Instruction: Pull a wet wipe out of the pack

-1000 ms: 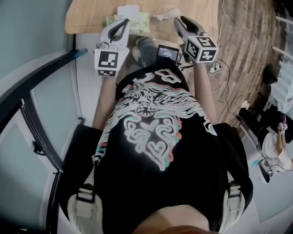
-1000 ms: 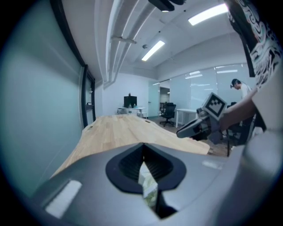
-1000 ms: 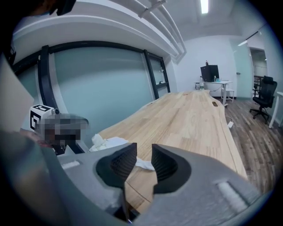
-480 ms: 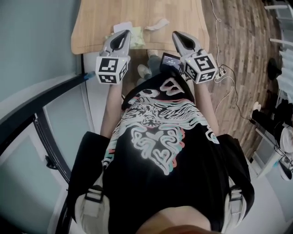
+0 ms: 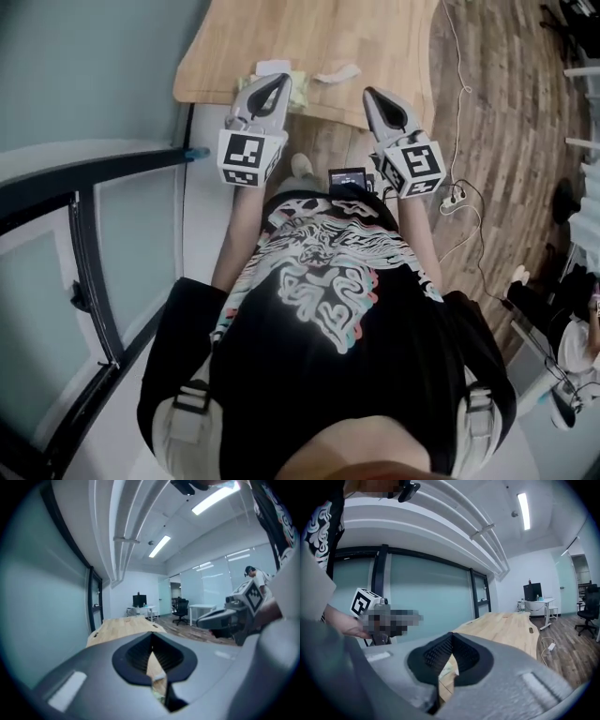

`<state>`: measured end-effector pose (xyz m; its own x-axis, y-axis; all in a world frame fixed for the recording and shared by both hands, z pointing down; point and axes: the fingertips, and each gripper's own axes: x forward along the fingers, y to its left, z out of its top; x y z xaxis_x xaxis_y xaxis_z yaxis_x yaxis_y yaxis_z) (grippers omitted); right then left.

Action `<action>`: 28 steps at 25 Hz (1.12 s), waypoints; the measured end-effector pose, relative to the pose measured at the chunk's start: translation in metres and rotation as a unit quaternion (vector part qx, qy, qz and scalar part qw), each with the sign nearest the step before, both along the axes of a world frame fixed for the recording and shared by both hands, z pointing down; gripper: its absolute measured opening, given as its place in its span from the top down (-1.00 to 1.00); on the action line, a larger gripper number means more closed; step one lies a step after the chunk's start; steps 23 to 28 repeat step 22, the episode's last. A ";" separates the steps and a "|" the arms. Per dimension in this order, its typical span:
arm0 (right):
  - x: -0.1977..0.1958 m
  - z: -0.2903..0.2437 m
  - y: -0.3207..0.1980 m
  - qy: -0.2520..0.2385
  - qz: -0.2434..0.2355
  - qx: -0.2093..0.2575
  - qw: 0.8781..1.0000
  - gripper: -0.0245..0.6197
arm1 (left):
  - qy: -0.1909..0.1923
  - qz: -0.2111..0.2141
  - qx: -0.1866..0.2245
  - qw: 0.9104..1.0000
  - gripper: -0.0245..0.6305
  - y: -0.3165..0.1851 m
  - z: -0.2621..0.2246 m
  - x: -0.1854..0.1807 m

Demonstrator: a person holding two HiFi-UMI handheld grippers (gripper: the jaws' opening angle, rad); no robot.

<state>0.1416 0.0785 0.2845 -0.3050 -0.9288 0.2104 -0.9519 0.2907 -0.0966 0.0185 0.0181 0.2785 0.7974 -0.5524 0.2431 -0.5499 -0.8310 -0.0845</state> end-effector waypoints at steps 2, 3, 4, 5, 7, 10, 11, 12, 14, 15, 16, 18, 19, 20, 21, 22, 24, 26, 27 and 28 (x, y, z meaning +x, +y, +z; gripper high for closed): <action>0.004 -0.005 0.008 0.002 -0.003 0.008 1.000 0.93 | -0.007 -0.008 0.020 1.000 0.96 0.013 -0.009 0.001; 0.007 -0.007 0.013 0.001 -0.003 0.013 1.000 0.93 | -0.015 -0.013 0.028 0.999 0.96 0.019 -0.010 0.000; 0.008 -0.008 0.018 0.000 -0.006 0.018 1.000 0.93 | -0.023 -0.019 0.034 0.999 0.96 0.025 -0.010 -0.001; 0.010 -0.009 0.024 0.000 -0.012 0.022 1.000 0.93 | -0.027 -0.025 0.037 0.999 0.96 0.031 -0.009 0.000; 0.011 -0.009 0.038 0.000 -0.030 0.025 0.999 0.93 | -0.025 -0.037 0.039 0.998 0.96 0.046 -0.009 0.002; 0.010 -0.011 0.056 0.002 -0.047 0.037 0.998 0.93 | -0.022 -0.043 0.046 0.998 0.96 0.069 -0.011 0.007; 0.010 -0.012 0.061 0.005 -0.050 0.040 0.998 0.93 | -0.023 -0.043 0.048 0.998 0.96 0.076 -0.011 0.009; 0.010 -0.014 0.065 0.009 -0.052 0.044 0.998 0.93 | -0.024 -0.044 0.048 0.998 0.96 0.083 -0.010 0.011; 0.014 -0.019 0.074 0.013 -0.050 0.053 0.997 0.93 | -0.024 -0.043 0.050 0.998 0.96 0.095 -0.012 0.013; 0.017 -0.022 0.078 0.013 -0.048 0.058 0.997 0.93 | -0.024 -0.043 0.051 0.997 0.96 0.100 -0.013 0.015; 0.019 -0.025 0.082 0.013 -0.045 0.061 0.997 0.93 | -0.024 -0.043 0.052 0.997 0.96 0.105 -0.015 0.016; 0.022 -0.026 0.088 0.008 -0.043 0.065 0.997 0.93 | -0.027 -0.044 0.056 0.997 0.96 0.111 -0.018 0.017; 0.022 -0.026 0.090 0.005 -0.043 0.066 0.997 0.93 | -0.029 -0.044 0.058 0.997 0.96 0.114 -0.019 0.018; 0.023 -0.026 0.092 0.003 -0.044 0.066 0.997 0.93 | -0.031 -0.045 0.059 0.997 0.96 0.117 -0.019 0.018; 0.023 -0.025 0.095 0.000 -0.044 0.067 0.997 0.93 | -0.034 -0.045 0.061 0.997 0.96 0.120 -0.020 0.018; 0.023 -0.024 0.097 -0.003 -0.044 0.067 0.997 0.93 | -0.036 -0.045 0.062 0.996 0.96 0.123 -0.020 0.019; 0.023 -0.024 0.097 -0.003 -0.044 0.067 0.997 0.93 | -0.036 -0.045 0.062 0.996 0.96 0.123 -0.020 0.019; 0.023 -0.024 0.097 -0.003 -0.044 0.067 0.997 0.93 | -0.036 -0.045 0.062 0.996 0.96 0.123 -0.020 0.019; 0.023 -0.024 0.097 -0.003 -0.044 0.067 0.997 0.93 | -0.036 -0.045 0.062 0.996 0.96 0.123 -0.020 0.019; 0.023 -0.024 0.097 -0.003 -0.044 0.067 0.997 0.93 | -0.036 -0.045 0.062 0.996 0.96 0.123 -0.020 0.019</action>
